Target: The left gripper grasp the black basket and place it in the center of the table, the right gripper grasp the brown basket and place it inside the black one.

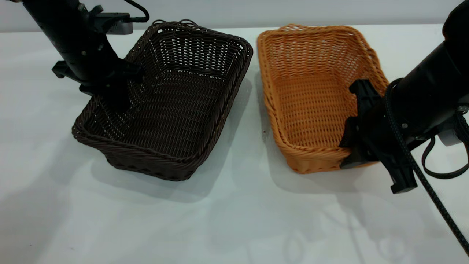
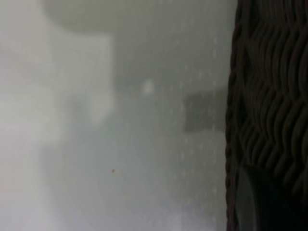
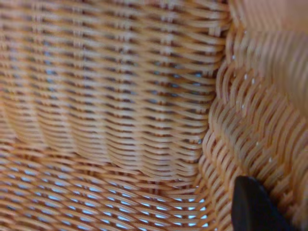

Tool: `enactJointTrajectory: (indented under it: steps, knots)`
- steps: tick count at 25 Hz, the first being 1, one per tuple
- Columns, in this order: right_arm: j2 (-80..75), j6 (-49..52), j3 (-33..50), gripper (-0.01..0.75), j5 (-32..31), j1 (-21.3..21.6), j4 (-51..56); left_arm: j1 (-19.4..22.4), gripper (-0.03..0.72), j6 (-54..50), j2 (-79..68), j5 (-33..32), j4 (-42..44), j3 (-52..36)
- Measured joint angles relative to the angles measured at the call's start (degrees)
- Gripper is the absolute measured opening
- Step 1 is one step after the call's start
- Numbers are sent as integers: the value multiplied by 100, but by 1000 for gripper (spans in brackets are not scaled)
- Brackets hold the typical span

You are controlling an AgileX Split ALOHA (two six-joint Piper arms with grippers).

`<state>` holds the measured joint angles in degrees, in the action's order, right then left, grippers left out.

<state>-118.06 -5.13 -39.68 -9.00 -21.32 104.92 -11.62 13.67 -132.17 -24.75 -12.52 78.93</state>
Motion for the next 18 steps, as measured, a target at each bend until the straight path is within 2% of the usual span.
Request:
enactJointTrajectory:
  steps: [4,9,13,18]
  knots:
    - [152,-340,-64,69,-5,246,-34,0,74,308,0,5,0,0]
    - [567,-1575,-267,68,-203,972,-245,-2,72,1140,0,-6,-31,0]
    - [702,-2231,-521,67,-1214,1816,-899,-42,72,2085,0,28,-65,0]
    - [709,-2179,-1140,67,-2730,2722,-2232,-288,72,3638,0,316,-98,0]
